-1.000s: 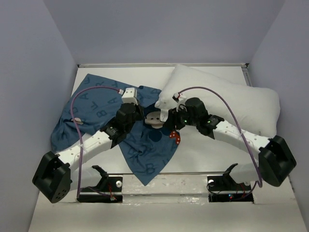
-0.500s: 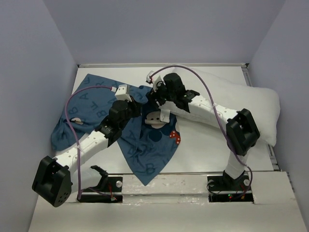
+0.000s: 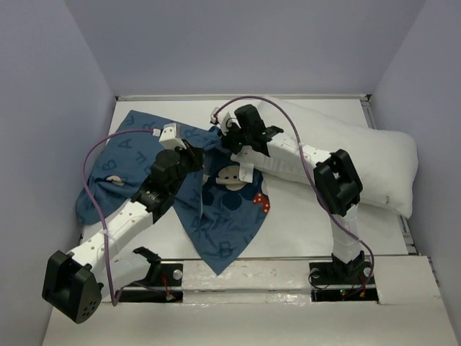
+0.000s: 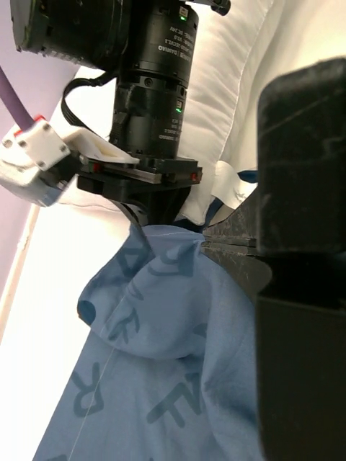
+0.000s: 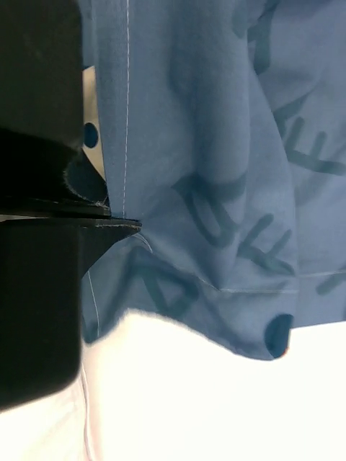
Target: Put the pillow into the pillowcase
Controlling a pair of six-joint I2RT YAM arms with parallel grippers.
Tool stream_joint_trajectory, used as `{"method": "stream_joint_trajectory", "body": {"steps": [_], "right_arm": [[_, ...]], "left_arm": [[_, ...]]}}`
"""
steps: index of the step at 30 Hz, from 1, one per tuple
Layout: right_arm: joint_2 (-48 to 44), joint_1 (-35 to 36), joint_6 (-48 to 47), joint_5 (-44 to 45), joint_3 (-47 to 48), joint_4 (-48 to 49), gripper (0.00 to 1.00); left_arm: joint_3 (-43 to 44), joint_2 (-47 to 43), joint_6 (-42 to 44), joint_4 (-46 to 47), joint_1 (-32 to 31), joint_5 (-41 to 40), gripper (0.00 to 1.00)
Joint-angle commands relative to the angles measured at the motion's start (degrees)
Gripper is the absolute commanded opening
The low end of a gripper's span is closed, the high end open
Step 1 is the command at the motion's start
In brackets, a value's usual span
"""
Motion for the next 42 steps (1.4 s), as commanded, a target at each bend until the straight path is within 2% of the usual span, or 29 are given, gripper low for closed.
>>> {"method": "stream_joint_trajectory", "body": {"steps": [1,7,8,9,11,12,13,14,17,20,23,26,27,30,36,41,42], "right_arm": [[-1.5,-0.5,1.6,-1.2,5.3,7.0,0.0],[-0.2,-0.5,3.7,-6.9,16.1,7.2,0.0],[0.2,-0.5,3.5,-8.4,17.5,5.1,0.0],[0.3,-0.5,3.3,-9.0,18.7,3.8,0.0],[-0.1,-0.5,2.1,-9.8,19.1,2.0,0.0],[-0.5,-0.5,1.7,-9.7,17.7,1.7,0.0],[-0.8,-0.5,1.4,-9.4,16.9,1.7,0.0],[-1.5,-0.5,1.0,-9.2,16.1,1.7,0.0],[-2.5,-0.5,0.2,-8.4,13.7,1.4,0.0],[-3.0,-0.5,-0.2,-7.0,12.7,1.2,0.0],[-3.2,-0.5,-0.4,-6.3,12.5,0.8,0.0],[-3.4,-0.5,0.6,-6.9,12.7,0.6,0.0],[-3.5,-0.5,1.6,-7.2,13.1,0.6,0.0],[-3.7,-1.8,3.2,-8.3,13.4,0.5,0.0],[-5.4,-2.5,4.6,-10.9,12.4,0.6,0.0],[-7.0,-3.0,4.5,-11.3,11.0,0.7,0.0],[-7.6,-3.0,4.6,-11.8,10.2,0.9,0.0]], "left_arm": [[0.0,-4.0,-1.5,0.1,0.4,-3.8,0.0],[-3.4,-7.6,-1.4,-6.0,0.4,-11.9,0.02],[-3.2,-7.5,-1.0,-6.3,0.4,-11.8,0.14],[-2.6,-7.0,-0.6,-6.3,0.4,-11.4,0.4],[-0.1,-6.1,0.5,-5.8,0.4,-10.7,0.67],[1.0,-5.0,2.2,-5.1,0.4,-9.8,0.9],[2.0,-4.3,2.7,-4.6,0.4,-9.8,0.97],[4.6,-2.7,3.7,-3.9,0.4,-9.0,0.99],[9.3,1.0,5.9,-1.8,0.4,-6.7,0.99],[12.6,8.8,9.0,-0.4,0.4,-4.4,0.99],[12.7,11.5,9.5,2.7,0.3,-3.2,0.98],[13.4,14.9,11.4,3.9,0.3,-3.6,0.89],[13.9,16.3,11.7,4.7,0.3,-3.1,0.82],[13.4,18.1,12.2,6.1,0.2,-2.4,0.78],[14.9,22.4,13.3,8.7,0.0,-4.0,0.85],[19.2,27.3,14.7,8.7,0.0,-7.7,0.84],[20.5,28.8,15.1,8.7,0.0,-8.1,0.82]]}}
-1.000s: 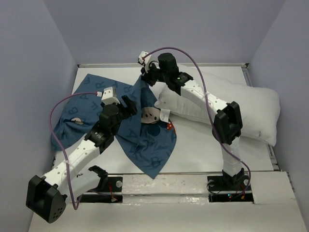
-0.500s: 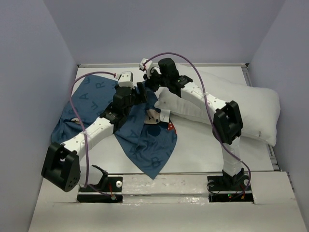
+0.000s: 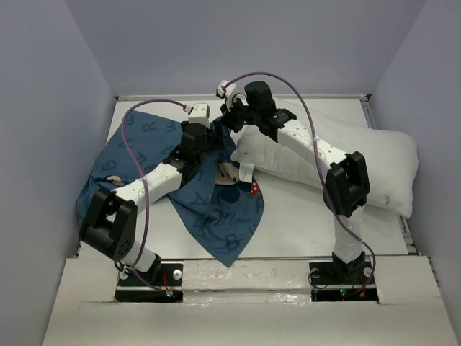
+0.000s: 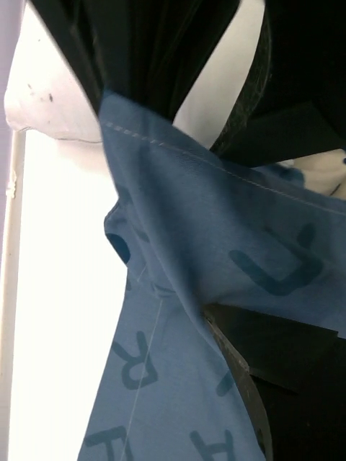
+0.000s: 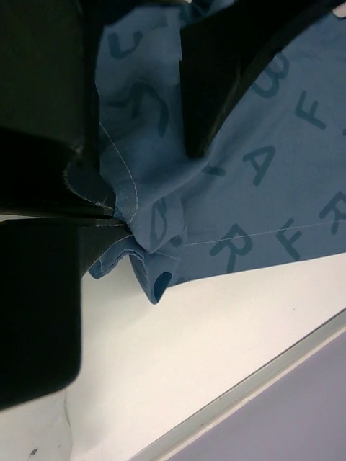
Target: Put the pillow into the pillowcase
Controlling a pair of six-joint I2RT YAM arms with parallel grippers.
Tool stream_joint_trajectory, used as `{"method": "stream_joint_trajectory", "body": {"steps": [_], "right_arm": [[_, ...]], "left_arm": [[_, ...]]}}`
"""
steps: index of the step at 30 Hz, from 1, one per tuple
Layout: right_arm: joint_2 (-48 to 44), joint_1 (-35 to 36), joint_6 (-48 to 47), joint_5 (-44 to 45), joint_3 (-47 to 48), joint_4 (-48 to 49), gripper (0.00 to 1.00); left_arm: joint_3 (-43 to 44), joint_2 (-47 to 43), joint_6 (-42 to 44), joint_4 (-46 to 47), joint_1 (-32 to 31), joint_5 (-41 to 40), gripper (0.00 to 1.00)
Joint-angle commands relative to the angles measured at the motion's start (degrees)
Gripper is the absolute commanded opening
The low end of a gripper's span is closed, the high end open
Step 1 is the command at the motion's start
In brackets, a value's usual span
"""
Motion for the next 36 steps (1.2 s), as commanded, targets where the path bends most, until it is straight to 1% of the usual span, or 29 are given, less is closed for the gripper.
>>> {"method": "stream_joint_trajectory", "body": {"steps": [1,2,4,5,6,12,13,15,16,17,18,21,24,25,26,27,28,30,32,34,36], "right_arm": [[-5.4,-0.4,0.9,-2.8,-1.6,1.9,0.0],[-5.7,-0.4,0.9,-3.7,-2.1,2.1,0.0],[-5.7,-0.4,0.9,-2.9,-2.5,2.0,0.0],[-5.8,-0.4,0.7,-1.4,-2.7,2.0,0.0],[-5.8,-1.0,0.7,-0.8,-3.0,2.0,0.0],[-5.7,-3.8,1.1,0.7,-4.3,2.1,0.0],[-5.9,-3.8,1.1,0.9,-4.9,2.0,0.0],[-6.3,-4.3,0.9,1.0,-5.2,2.0,0.0],[-6.4,-4.3,0.8,1.5,-5.3,2.0,0.0],[-6.6,-4.3,0.8,2.1,-5.5,1.9,0.0],[-7.1,-4.3,0.6,2.4,-5.7,2.0,0.0],[-8.0,-4.3,0.6,6.2,-6.4,2.0,0.0],[-10.3,-4.3,0.2,11.2,-8.4,-0.2,0.44],[-12.3,-4.3,0.2,11.9,-10.5,-0.5,0.71],[-13.4,-4.3,0.6,13.6,-11.6,-1.9,0.79],[-14.7,-4.9,1.0,14.2,-13.0,-2.6,0.84],[-16.2,-4.9,1.6,14.8,-16.9,-2.9,0.86],[-21.0,-5.4,4.4,17.6,-21.3,-3.0,0.87],[-24.1,-5.4,5.8,20.4,-26.3,-4.2,0.9],[-24.4,-5.4,6.4,21.7,-28.2,-6.0,0.91],[-22.5,-5.9,6.4,25.5,-30.6,-6.1,0.94]], "left_arm": [[5.6,2.8,2.7,4.2,-0.2,-4.0,0.79],[6.2,3.1,2.4,4.3,-0.2,-4.5,0.61],[6.0,2.0,2.2,4.5,-0.3,-4.4,0.38],[5.8,1.3,2.1,4.5,-0.5,-4.7,0.29],[4.8,-0.4,2.2,4.5,-0.5,-4.7,0.22],[-0.7,-6.8,-0.2,4.5,-0.6,-2.5,0.22],[-1.1,-7.1,-0.2,4.5,-0.6,-2.0,0.22],[-1.5,-7.1,0.2,3.9,-0.6,-1.1,0.27],[-1.4,-6.9,0.5,3.5,-0.6,-0.4,0.26],[-1.3,-6.7,0.5,3.2,-0.6,-0.2,0.15],[-1.0,-6.0,0.6,3.0,-0.6,-0.3,0.0],[1.3,-4.9,1.1,1.9,-0.6,0.3,0.0],[3.9,-4.9,0.9,1.5,-0.5,3.2,0.0],[4.5,-4.8,0.8,1.2,-0.5,4.5,0.0],[5.8,-4.6,0.5,0.8,-0.3,5.1,0.0],[6.6,-4.4,0.1,0.5,-0.1,6.6,0.0],[7.2,-4.2,-0.2,0.3,0.0,7.5,0.0],[8.8,-3.4,-1.4,0.0,0.6,9.2,0.0],[9.9,-2.8,-2.1,-0.6,1.0,11.9,0.0],[11.9,-1.4,-2.4,-1.3,1.3,13.6,0.0],[12.8,-0.5,-2.6,-1.6,1.5,14.0,0.0]]}}
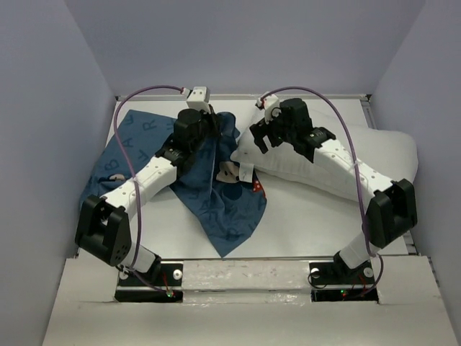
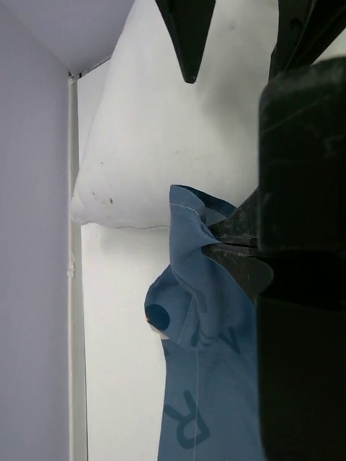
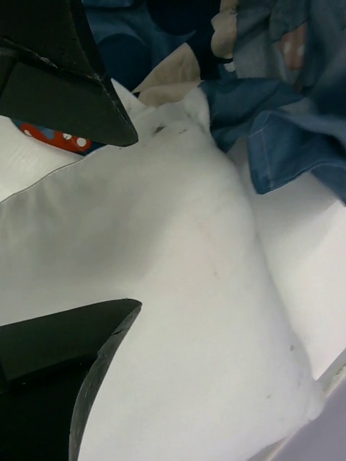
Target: Put the pillow into the pillowcase
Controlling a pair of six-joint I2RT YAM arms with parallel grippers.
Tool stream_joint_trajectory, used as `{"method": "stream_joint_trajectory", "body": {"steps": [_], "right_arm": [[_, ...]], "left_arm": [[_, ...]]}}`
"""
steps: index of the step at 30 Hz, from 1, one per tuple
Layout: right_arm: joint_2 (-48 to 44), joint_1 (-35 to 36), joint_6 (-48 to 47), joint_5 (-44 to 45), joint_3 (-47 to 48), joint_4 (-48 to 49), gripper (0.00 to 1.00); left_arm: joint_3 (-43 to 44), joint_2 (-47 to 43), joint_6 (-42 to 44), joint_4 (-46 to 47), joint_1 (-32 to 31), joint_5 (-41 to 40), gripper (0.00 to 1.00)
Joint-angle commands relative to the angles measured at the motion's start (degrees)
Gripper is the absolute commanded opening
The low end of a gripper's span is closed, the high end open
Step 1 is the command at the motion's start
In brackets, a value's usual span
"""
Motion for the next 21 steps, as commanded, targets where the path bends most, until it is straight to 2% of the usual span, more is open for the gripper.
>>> {"method": "stream_joint_trajectory", "body": {"steps": [1,3,5,6,7,10,12,13,17,20,21], "right_arm": [[2.8,-0.7,2.0,8.4,-4.1,-1.9,0.93],[6.2,-1.4,1.9,7.4,-2.7,-2.8,0.83],[10.0,-2.7,2.9,3.9,-1.7,-2.8,0.47],[10.9,-3.2,4.7,3.3,-0.2,-2.8,0.17],[10.4,-4.1,5.8,3.4,0.1,-2.6,0.0],[4.7,-4.1,8.8,7.6,-1.7,1.4,0.0],[-12.6,-4.1,11.7,9.0,-8.6,6.2,0.0],[-17.2,-4.1,12.8,8.1,-10.3,7.8,0.0],[-31.7,-4.1,18.3,-2.9,-14.7,4.7,0.0],[-36.5,-4.1,20.7,-7.6,-17.7,2.7,0.0],[-40.8,-4.1,20.8,-10.6,-21.0,2.7,0.0]], "left_arm": [[4.1,1.4,-1.4,0.9,0.7,3.9,0.0],[3.7,1.4,-1.8,1.2,0.8,5.7,0.0],[3.0,1.0,-2.0,1.4,0.9,5.7,0.0],[2.3,0.8,-2.2,1.5,1.0,5.8,0.0],[2.1,0.6,-2.4,1.7,1.0,5.9,0.0],[1.8,0.8,-2.6,1.8,1.3,5.9,0.0],[1.6,1.1,-2.6,2.1,1.5,5.7,0.0],[1.5,1.4,-2.7,2.2,1.7,5.8,0.0],[1.8,2.5,-4.2,3.9,2.9,6.6,0.0],[3.0,4.0,-5.5,4.4,3.7,7.2,0.0],[3.3,4.7,-5.5,4.4,3.9,7.3,0.0]]}}
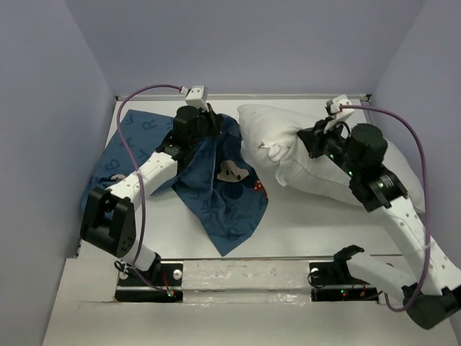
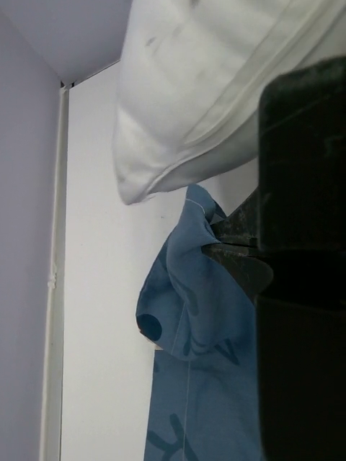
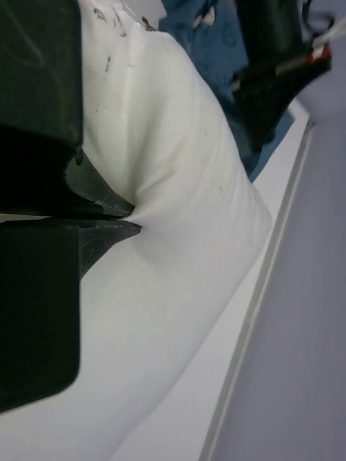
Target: Put the pillow into the pillowcase
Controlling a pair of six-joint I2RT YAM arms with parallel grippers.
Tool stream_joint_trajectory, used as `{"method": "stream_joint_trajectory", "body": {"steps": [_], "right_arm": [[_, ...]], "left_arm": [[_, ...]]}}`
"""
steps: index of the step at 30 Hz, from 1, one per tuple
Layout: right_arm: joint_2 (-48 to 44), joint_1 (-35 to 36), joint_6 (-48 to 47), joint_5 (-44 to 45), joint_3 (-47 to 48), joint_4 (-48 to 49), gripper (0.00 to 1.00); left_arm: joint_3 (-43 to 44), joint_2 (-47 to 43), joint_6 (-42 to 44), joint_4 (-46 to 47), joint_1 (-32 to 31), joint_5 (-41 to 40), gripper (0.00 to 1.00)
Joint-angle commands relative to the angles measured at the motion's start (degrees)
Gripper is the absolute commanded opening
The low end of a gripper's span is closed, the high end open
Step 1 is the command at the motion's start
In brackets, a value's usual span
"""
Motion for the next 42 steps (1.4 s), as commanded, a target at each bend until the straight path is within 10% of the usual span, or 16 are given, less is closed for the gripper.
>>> {"method": "stream_joint_trajectory", "body": {"steps": [1,6,16,42], "right_arm": [[-8.1,1.0,5.7,-11.6,-7.5,0.9,0.0],[-19.8,1.0,10.6,-30.0,-15.6,5.2,0.0],[-11.8,2.0,10.9,-27.3,-17.5,15.4,0.0],[25.2,28.4,-11.5,9.4,-16.0,49.6,0.0]], "left_arm": [[2.8,1.7,-1.6,3.9,1.5,2.0,0.0],[5.4,3.6,-2.6,3.1,2.6,3.1,0.0],[0.0,-1.4,-4.1,3.5,2.5,4.6,0.0],[-9.0,-16.6,-2.7,-7.3,1.9,8.3,0.0]]}}
